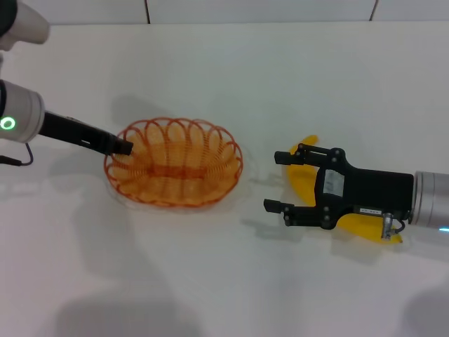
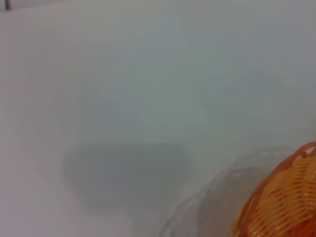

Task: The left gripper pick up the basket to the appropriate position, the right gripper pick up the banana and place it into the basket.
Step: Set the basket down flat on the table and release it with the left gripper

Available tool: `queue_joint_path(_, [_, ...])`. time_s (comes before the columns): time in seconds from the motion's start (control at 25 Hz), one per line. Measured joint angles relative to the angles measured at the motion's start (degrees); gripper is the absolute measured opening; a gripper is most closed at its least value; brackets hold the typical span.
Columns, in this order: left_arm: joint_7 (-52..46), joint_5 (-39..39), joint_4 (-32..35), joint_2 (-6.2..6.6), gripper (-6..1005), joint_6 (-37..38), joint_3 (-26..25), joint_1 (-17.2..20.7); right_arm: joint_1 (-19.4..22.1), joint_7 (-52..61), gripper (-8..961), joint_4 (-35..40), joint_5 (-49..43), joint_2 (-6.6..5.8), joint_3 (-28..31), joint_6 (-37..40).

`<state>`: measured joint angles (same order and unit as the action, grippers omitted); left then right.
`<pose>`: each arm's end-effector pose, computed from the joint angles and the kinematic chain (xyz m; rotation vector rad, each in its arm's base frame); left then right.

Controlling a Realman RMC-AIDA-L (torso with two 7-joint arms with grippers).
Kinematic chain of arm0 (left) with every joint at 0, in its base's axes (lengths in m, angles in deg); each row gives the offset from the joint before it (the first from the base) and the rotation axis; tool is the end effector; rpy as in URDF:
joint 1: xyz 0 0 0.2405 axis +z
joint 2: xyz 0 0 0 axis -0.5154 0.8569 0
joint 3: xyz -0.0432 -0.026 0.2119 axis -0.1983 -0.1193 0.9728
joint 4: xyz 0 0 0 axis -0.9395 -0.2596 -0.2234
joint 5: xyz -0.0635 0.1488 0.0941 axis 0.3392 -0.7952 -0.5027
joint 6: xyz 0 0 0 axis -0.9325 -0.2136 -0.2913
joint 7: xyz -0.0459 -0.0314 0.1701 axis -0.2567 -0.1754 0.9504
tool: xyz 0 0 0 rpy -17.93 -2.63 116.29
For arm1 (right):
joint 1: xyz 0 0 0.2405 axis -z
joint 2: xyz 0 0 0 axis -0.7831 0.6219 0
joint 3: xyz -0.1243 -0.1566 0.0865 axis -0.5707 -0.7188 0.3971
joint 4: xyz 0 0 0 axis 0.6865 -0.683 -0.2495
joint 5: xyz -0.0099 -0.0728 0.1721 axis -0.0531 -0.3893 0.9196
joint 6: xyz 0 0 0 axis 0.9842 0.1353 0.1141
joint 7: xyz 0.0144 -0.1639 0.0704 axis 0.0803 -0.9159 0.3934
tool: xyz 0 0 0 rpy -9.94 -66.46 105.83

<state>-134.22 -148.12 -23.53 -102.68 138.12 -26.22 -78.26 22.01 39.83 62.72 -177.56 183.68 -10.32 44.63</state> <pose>-0.2110 0.3754 -0.0180 -2.5821 -1.0973 0.0709 0.2298 0.2679 -0.0450 -2.6812 0.1208 0.7369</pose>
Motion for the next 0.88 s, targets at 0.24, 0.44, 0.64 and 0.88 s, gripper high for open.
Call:
queue_joint_path(0.24, [0.50,-0.77,-2.42,0.17,72,-0.09,0.01,-1.55,-0.17,0.00,794,0.00,0.00,0.00,-0.16,0.08])
queue_joint_path(0.44, [0.50,-1.14,-2.53,0.14,72,-0.07,0.01,-1.77,-0.17,0.00,794,0.01,-0.01,0.00,-0.12,0.11])
queue_joint_path(0.64, [0.44,-1.20,-2.52,0.11,73,-0.11,0.00,-1.85,-0.17,0.00,793,0.01,-0.02,0.00,-0.12,0.14])
queue_joint_path(0.88, [0.16,-1.49,-2.16,0.00,72,-0.15,0.45,-1.90,-0.17,0.00,793,0.00,-0.03,0.00,-0.18,0.17])
